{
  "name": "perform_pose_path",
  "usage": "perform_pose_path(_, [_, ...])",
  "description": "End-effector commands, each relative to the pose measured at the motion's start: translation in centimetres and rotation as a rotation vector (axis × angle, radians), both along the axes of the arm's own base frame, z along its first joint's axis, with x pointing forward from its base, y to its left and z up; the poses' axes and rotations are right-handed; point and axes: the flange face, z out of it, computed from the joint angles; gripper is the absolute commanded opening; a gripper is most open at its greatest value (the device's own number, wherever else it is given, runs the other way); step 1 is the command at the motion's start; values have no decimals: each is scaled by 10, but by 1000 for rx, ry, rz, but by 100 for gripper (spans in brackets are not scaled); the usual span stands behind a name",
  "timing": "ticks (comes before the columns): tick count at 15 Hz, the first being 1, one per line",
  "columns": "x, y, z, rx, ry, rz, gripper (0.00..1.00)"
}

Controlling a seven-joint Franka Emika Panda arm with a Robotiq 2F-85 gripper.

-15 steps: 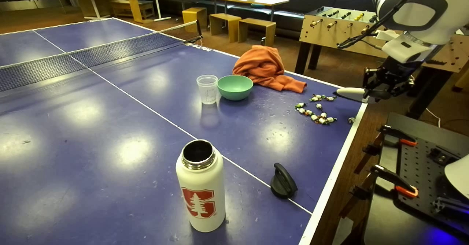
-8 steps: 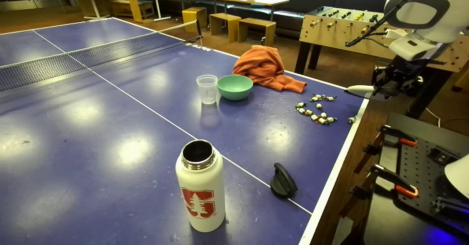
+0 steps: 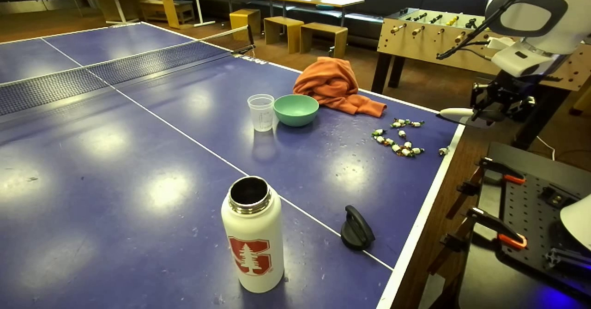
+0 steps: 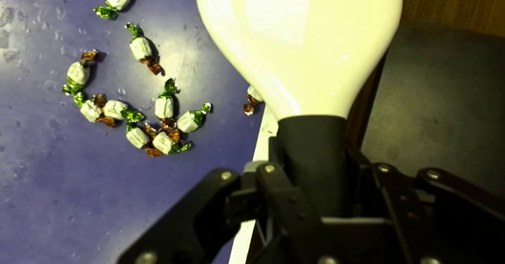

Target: Sweep the candy to the left using the white and black brush

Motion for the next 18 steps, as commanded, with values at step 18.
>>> perform_pose_path(18, [95,-58,-6,-78,-56,-28,12])
